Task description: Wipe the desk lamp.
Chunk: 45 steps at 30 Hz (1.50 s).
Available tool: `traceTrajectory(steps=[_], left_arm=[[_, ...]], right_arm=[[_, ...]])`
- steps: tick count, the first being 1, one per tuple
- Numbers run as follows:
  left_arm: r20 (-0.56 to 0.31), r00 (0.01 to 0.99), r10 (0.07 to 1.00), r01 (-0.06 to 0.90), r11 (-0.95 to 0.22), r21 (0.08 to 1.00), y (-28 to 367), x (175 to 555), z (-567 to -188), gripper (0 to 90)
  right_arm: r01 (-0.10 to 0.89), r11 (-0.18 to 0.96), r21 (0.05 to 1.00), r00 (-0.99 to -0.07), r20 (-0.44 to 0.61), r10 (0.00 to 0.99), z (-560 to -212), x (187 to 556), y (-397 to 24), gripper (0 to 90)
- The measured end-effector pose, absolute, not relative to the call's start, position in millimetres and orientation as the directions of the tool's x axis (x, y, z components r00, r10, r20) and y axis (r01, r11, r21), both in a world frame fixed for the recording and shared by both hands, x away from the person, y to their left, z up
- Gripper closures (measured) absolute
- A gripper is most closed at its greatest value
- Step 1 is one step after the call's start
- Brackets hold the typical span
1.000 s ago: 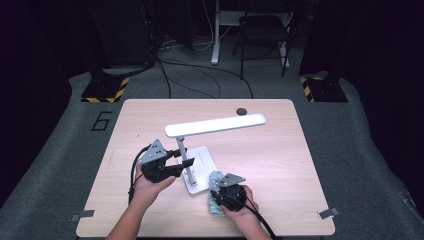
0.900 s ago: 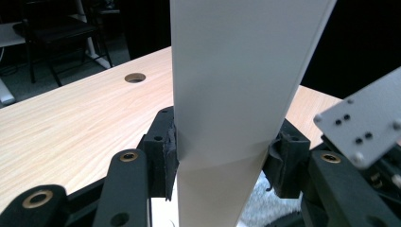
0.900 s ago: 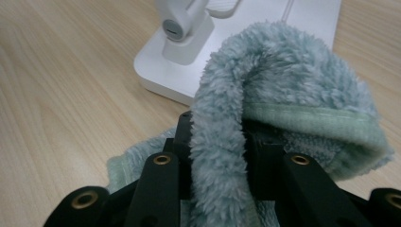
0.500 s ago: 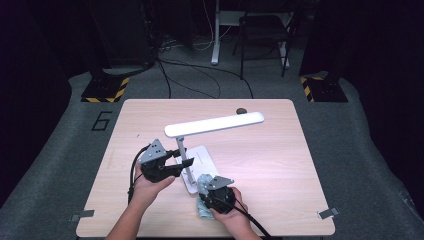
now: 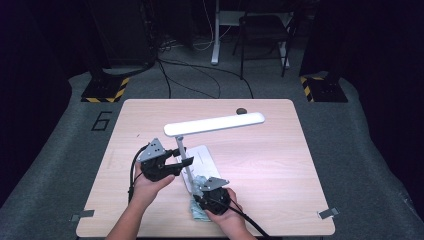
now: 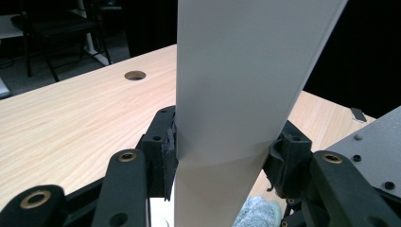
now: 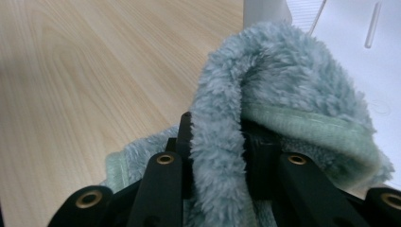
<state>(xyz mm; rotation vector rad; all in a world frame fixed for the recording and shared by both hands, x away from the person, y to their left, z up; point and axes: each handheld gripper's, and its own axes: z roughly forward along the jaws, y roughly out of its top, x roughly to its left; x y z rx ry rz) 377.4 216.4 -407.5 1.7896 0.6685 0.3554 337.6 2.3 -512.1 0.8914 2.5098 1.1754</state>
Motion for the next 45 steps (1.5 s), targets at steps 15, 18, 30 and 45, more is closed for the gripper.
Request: traceTrajectory(steps=[15, 18, 30, 45], left_arm=[[-0.141, 0.802, 0.581, 0.292, -0.175, 0.940, 217.5, 384.5, -410.0, 49.9], [-0.134, 0.797, 0.589, 0.292, -0.183, 0.939, 216.5, 384.2, -409.3, 50.0], [-0.131, 0.798, 0.589, 0.295, -0.192, 0.936, 215.7, 385.0, -408.3, 50.0], [-0.146, 0.794, 0.589, 0.305, -0.180, 0.935, 213.2, 384.4, -409.3, 49.8]], right_arm=[[0.486, 0.442, 0.754, -0.712, 0.049, 0.700, -513.8, 349.9, -20.6, 72.8], [0.490, 0.441, 0.752, -0.689, 0.025, 0.724, -513.6, 354.3, -28.4, 72.7], [0.529, 0.400, 0.749, -0.607, 0.004, 0.795, -513.2, 376.3, -56.8, 72.0], [0.493, 0.405, 0.770, -0.568, -0.067, 0.820, -515.9, 370.3, -43.1, 72.4]])
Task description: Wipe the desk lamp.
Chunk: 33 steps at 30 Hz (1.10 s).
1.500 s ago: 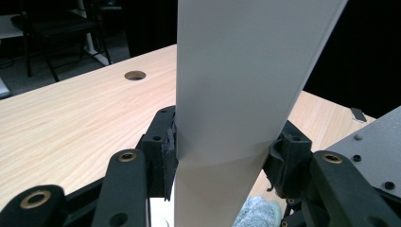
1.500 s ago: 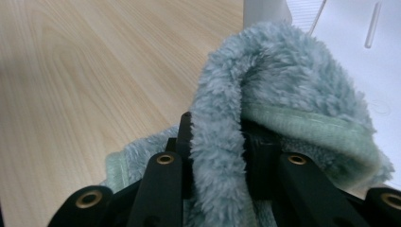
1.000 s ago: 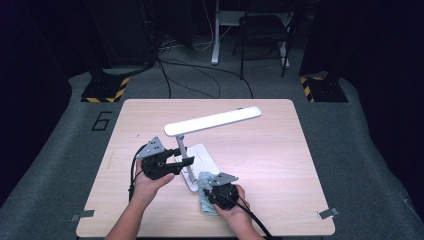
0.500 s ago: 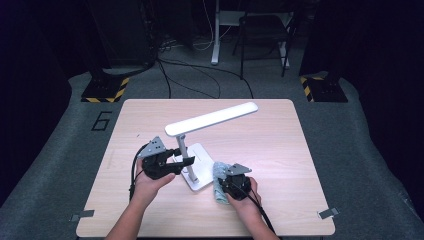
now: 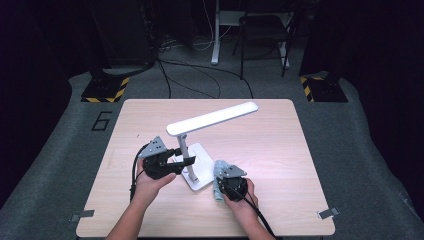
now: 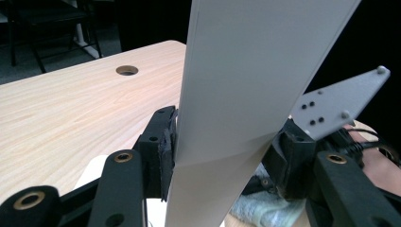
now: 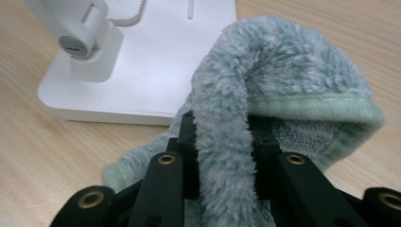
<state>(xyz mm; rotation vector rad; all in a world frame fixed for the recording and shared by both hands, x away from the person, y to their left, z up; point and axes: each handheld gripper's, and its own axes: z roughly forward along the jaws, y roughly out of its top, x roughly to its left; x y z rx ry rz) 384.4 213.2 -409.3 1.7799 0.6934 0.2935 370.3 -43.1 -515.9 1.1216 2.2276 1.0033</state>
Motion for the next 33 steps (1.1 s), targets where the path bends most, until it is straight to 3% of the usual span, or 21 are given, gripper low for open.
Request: traceTrajectory(steps=[13, 25, 28, 31, 33], left_arm=[[-0.148, 0.789, 0.596, 0.307, -0.175, 0.936, 213.0, 384.1, -409.7, 49.7], [-0.153, 0.790, 0.593, 0.309, -0.171, 0.935, 214.0, 384.0, -410.0, 49.6], [-0.156, 0.788, 0.595, 0.312, -0.167, 0.935, 213.8, 383.5, -410.1, 49.6], [-0.172, 0.783, 0.598, 0.325, -0.158, 0.932, 213.5, 382.3, -409.9, 49.6], [-0.144, 0.793, 0.591, 0.305, -0.182, 0.935, 215.0, 384.3, -409.5, 49.5]], right_arm=[[0.458, 0.441, 0.772, -0.693, -0.001, 0.721, -514.5, 343.1, -5.7, 72.8], [0.498, 0.384, 0.778, -0.716, 0.118, 0.688, -512.8, 344.0, -5.1, 69.3], [0.479, 0.411, 0.776, -0.729, 0.090, 0.679, -511.7, 344.3, -7.1, 69.4], [0.422, 0.494, 0.760, -0.745, -0.020, 0.667, -511.6, 346.1, -15.8, 69.7], [0.436, 0.476, 0.763, -0.723, -0.018, 0.691, -512.8, 348.3, -17.9, 69.8]])
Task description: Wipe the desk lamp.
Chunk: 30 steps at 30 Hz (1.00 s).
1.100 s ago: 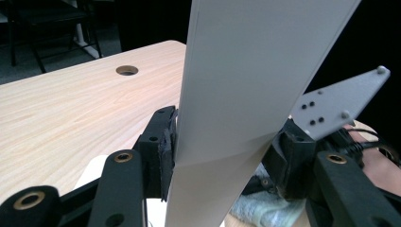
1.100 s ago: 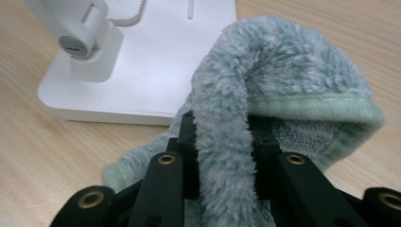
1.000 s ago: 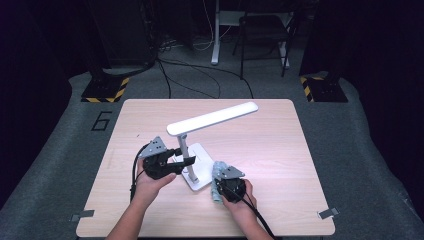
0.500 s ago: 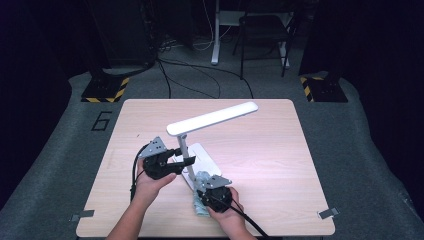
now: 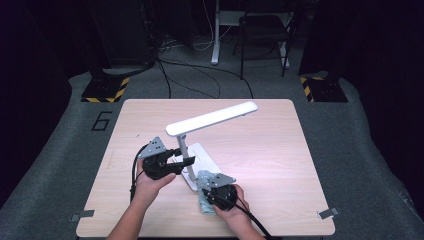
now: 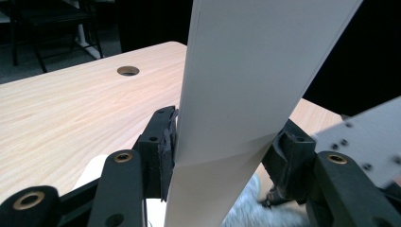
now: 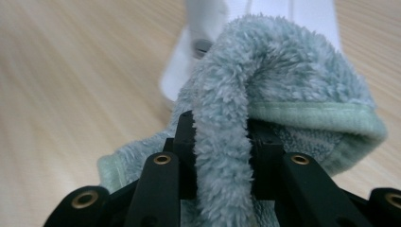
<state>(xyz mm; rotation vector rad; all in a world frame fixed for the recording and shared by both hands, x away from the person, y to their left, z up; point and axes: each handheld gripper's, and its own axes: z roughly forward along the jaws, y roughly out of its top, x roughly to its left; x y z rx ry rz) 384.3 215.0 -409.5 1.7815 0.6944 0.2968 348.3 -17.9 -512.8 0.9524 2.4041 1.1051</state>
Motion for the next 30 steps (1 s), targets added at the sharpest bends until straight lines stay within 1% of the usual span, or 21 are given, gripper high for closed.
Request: traceTrajectory(steps=[3, 6, 7, 8, 11, 12, 14, 16, 19, 22, 27, 28, 30], left_arm=[[-0.141, 0.793, 0.592, 0.305, -0.186, 0.934, 214.5, 384.6, -408.8, 49.5], [-0.134, 0.794, 0.593, 0.304, -0.197, 0.932, 213.8, 384.4, -407.8, 49.6], [-0.136, 0.794, 0.592, 0.306, -0.197, 0.931, 214.1, 384.4, -407.7, 49.6], [-0.134, 0.794, 0.593, 0.306, -0.199, 0.931, 214.3, 384.3, -407.6, 49.6], [-0.135, 0.796, 0.590, 0.305, -0.198, 0.931, 214.5, 384.6, -407.7, 49.6], [-0.133, 0.797, 0.589, 0.305, -0.202, 0.931, 215.3, 384.8, -407.4, 49.5], [-0.136, 0.798, 0.587, 0.304, -0.198, 0.932, 215.4, 384.9, -407.6, 49.6], [-0.136, 0.805, 0.577, 0.301, -0.200, 0.933, 216.8, 385.0, -407.7, 49.6], [-0.135, 0.810, 0.571, 0.296, -0.199, 0.934, 219.0, 382.7, -408.7, 49.8], [-0.124, 0.822, 0.555, 0.285, -0.214, 0.934, 220.4, 382.5, -408.2, 49.9], [-0.122, 0.829, 0.546, 0.278, -0.212, 0.937, 220.4, 381.1, -408.3, 49.9], [-0.123, 0.835, 0.537, 0.275, -0.213, 0.937, 219.9, 380.7, -408.4, 49.8], [-0.124, 0.841, 0.526, 0.273, -0.216, 0.938, 219.3, 380.6, -408.4, 49.9]], right_arm=[[0.443, 0.470, 0.763, -0.710, -0.022, 0.704, -514.2, 360.5, -29.5, 70.2], [0.470, 0.452, 0.758, -0.666, -0.031, 0.746, -513.3, 373.1, -40.1, 70.2], [0.470, 0.452, 0.758, -0.666, -0.031, 0.746, -513.3, 373.1, -40.1, 70.2], [0.485, 0.440, 0.756, -0.637, -0.040, 0.770, -513.1, 379.7, -46.2, 70.2], [0.488, 0.435, 0.757, -0.625, -0.045, 0.779, -512.9, 386.1, -52.2, 70.1], [0.508, 0.414, 0.756, -0.600, -0.035, 0.800, -513.1, 390.8, -57.9, 70.0], [0.503, 0.413, 0.760, -0.592, -0.045, 0.805, -513.0, 394.7, -62.3, 70.0], [0.532, 0.381, 0.756, -0.570, -0.013, 0.822, -510.7, 397.0, -70.6, 69.3], [0.537, 0.367, 0.760, -0.571, 0.007, 0.821, -507.6, 395.4, -76.9, 68.6], [0.519, 0.347, 0.781, -0.586, 0.030, 0.810, -502.8, 389.6, -85.2, 67.7], [0.494, 0.344, 0.798, -0.612, 0.038, 0.790, -496.1, 377.2, -92.0, 67.2], [0.474, 0.351, 0.808, -0.626, 0.028, 0.780, -493.8, 371.9, -95.5, 66.9], [0.466, 0.355, 0.811, -0.629, 0.021, 0.778, -493.1, 370.3, -97.0, 66.5]])
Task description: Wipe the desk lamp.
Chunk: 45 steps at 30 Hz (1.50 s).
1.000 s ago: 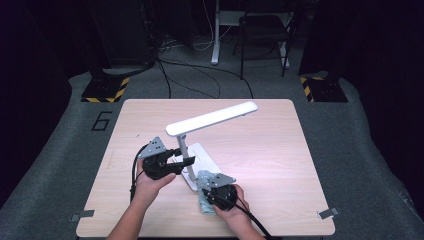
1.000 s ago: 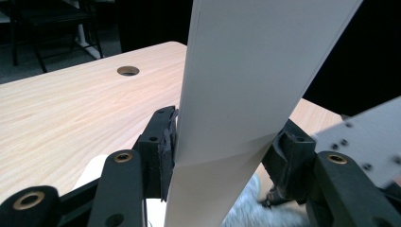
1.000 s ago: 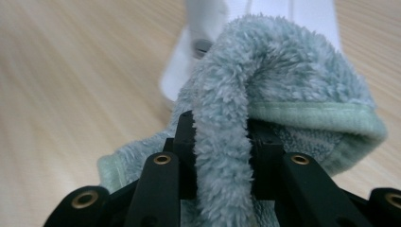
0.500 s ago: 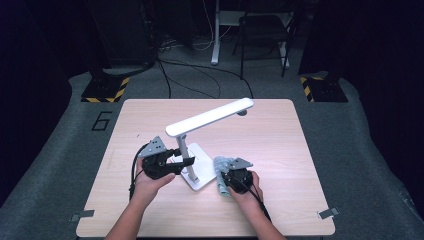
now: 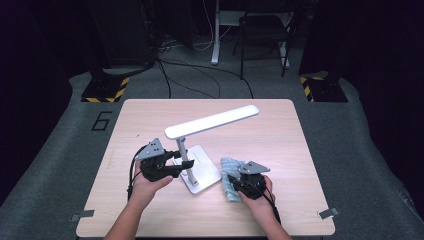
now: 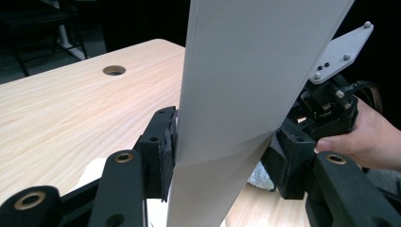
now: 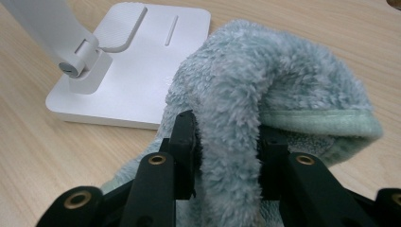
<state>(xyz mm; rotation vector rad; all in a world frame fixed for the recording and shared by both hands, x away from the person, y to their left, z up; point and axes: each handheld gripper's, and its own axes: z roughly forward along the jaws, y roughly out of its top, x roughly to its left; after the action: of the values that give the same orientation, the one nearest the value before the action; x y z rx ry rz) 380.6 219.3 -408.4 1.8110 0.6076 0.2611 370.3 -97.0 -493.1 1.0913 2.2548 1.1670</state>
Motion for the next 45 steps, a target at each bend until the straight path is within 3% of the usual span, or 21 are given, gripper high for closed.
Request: traceTrajectory(steps=[16, 31, 37, 39, 45], left_arm=[[-0.127, 0.885, 0.447, 0.263, -0.255, 0.931, 204.1, 371.9, -406.0, 50.0], [-0.119, 0.926, 0.358, 0.225, -0.273, 0.935, 187.9, 368.7, -407.0, 50.1], [-0.115, 0.930, 0.349, 0.221, -0.284, 0.933, 190.8, 369.1, -405.8, 50.2], [-0.121, 0.929, 0.350, 0.227, -0.280, 0.933, 192.4, 368.7, -406.3, 49.9], [-0.116, 0.913, 0.390, 0.233, -0.267, 0.935, 194.4, 364.7, -406.3, 49.7]], right_arm=[[0.417, 0.297, 0.859, -0.654, 0.056, 0.755, -490.5, 355.6, -103.9, 65.5], [0.340, 0.273, 0.900, -0.740, 0.078, 0.668, -464.1, 356.6, -71.9, 63.5], [0.399, 0.416, 0.817, -0.733, 0.012, 0.680, -488.5, 361.8, -65.1, 62.1], [0.374, 0.518, 0.769, -0.752, -0.074, 0.654, -502.7, 362.2, -68.2, 58.3], [0.430, 0.505, 0.749, -0.741, -0.027, 0.671, -495.0, 356.3, -76.7, 57.2]])
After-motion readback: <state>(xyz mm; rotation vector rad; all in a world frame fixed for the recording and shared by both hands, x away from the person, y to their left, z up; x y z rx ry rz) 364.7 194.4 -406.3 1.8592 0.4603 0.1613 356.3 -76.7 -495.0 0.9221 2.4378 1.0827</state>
